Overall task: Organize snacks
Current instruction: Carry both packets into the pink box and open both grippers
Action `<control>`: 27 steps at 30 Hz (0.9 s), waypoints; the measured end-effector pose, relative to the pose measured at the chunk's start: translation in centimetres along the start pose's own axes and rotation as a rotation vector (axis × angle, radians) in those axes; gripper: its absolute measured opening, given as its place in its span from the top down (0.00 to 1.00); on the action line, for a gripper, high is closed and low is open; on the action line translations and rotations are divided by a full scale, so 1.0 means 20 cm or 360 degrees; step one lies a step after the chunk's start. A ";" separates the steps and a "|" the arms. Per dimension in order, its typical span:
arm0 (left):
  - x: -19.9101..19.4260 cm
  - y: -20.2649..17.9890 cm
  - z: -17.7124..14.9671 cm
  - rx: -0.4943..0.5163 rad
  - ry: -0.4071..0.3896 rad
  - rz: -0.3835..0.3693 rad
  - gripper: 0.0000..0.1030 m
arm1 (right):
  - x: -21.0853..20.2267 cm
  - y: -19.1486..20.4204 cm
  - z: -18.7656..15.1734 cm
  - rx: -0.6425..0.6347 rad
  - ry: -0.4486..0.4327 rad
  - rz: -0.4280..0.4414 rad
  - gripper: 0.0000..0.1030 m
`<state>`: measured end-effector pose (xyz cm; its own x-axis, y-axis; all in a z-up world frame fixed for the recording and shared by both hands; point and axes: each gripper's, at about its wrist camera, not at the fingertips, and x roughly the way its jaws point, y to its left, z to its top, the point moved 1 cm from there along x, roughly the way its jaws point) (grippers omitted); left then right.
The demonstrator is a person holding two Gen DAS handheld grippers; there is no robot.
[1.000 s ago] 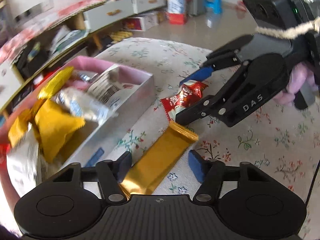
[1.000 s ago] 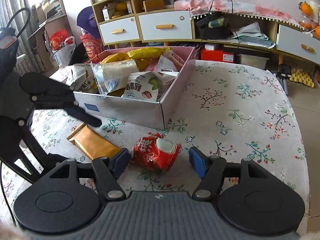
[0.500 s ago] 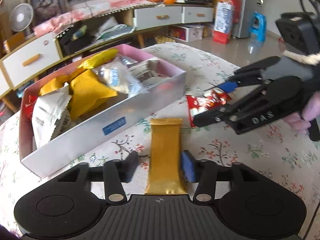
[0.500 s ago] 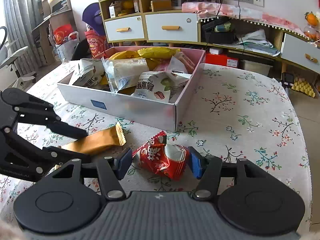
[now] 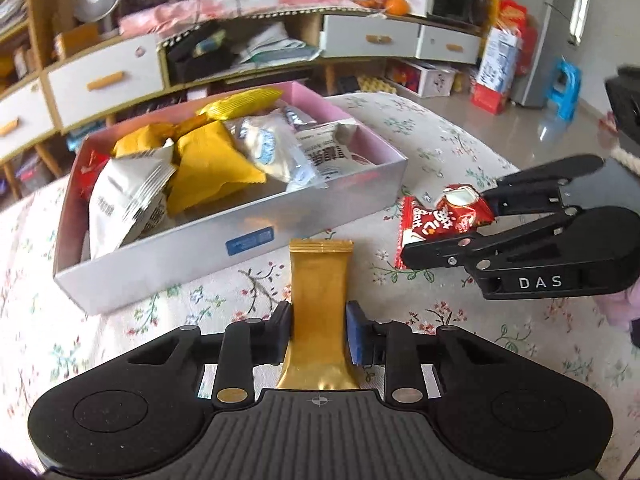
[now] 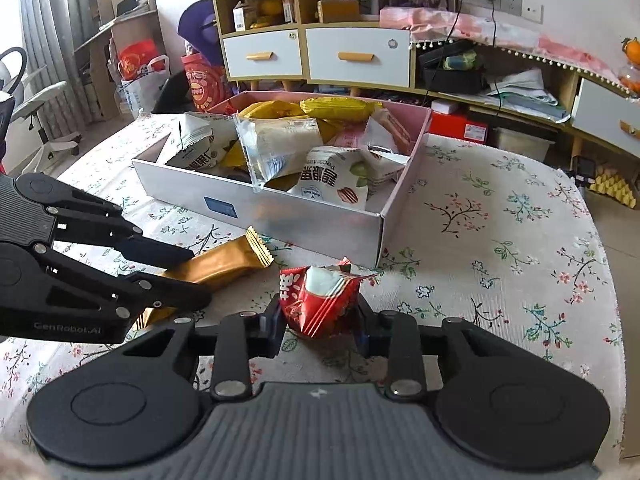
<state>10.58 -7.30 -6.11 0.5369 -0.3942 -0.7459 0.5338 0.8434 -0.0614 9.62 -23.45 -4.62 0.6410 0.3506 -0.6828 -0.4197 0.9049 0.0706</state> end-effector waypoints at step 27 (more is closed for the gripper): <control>-0.25 0.54 0.33 -0.0569 -0.0246 0.0154 0.75 | 0.04 0.00 0.37 0.0463 -0.0249 -0.0048 0.70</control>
<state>18.01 1.31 1.38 0.6800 -0.3337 -0.6528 0.2292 0.9425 -0.2430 14.91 -21.33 0.17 0.7508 0.3349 -0.5694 -0.2122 0.9386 0.2722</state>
